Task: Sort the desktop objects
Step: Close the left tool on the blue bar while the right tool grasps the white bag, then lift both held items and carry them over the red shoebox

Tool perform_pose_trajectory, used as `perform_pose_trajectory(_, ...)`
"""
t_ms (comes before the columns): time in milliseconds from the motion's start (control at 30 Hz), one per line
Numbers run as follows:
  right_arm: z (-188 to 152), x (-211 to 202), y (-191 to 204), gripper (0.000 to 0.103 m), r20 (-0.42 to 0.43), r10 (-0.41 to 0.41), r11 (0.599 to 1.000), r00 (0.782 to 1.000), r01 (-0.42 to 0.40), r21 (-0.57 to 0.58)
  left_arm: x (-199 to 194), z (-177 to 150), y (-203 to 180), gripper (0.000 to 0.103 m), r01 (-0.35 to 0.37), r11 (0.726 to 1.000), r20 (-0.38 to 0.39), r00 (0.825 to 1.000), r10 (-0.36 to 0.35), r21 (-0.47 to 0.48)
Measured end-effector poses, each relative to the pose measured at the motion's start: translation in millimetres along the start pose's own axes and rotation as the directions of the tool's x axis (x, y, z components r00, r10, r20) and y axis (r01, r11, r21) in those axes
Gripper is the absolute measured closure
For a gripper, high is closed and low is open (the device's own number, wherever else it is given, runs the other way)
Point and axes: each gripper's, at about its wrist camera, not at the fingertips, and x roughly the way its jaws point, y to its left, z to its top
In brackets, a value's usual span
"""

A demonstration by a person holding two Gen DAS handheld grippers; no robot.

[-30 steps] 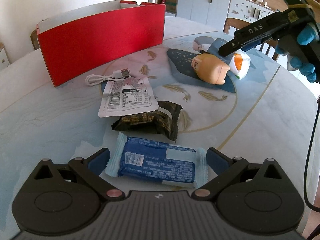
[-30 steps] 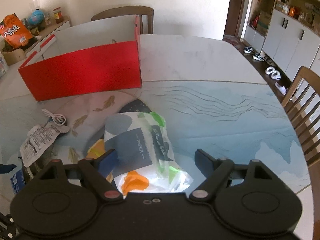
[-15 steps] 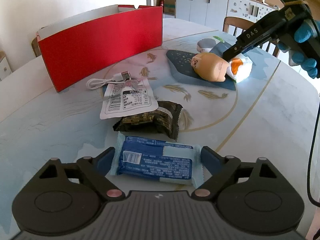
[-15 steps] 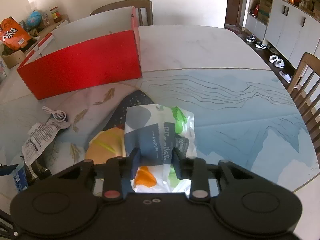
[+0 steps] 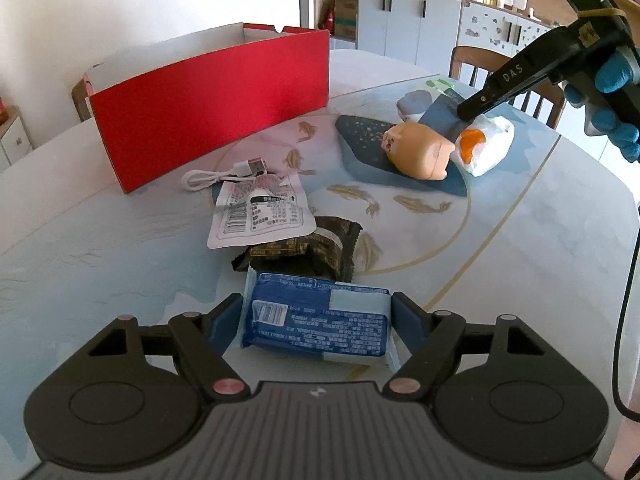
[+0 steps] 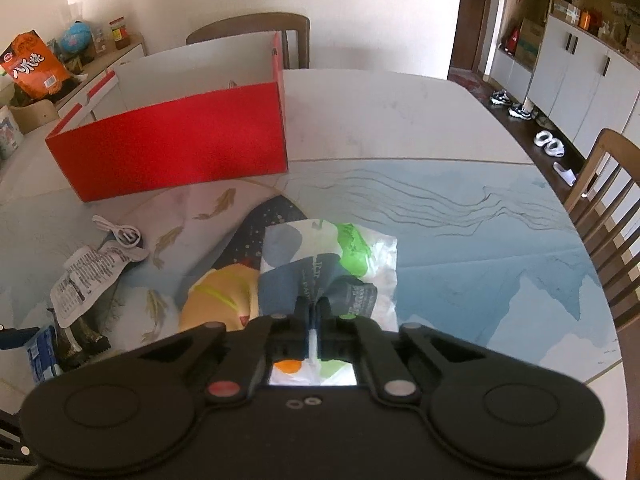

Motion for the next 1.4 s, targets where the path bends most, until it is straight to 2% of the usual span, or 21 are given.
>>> perform_pose_trajectory(733, -2.9, -53.8, 7.6, 0.103, 0.078, 0.038, 0.999, 0.996, -0.038, -0.007, -40.9, 16.3, -9.9, 0.024, -0.016, 0.999, 0.056, 0.998, 0.019, -0.043)
perform_pose_trajectory(1400, 2.4, -82.4, 12.7, 0.103, 0.121, 0.068, 0.998, 0.99, -0.066, -0.016, -60.0, 60.1, -16.5, 0.024, -0.046, 0.997, 0.116, 0.992, 0.052, -0.054)
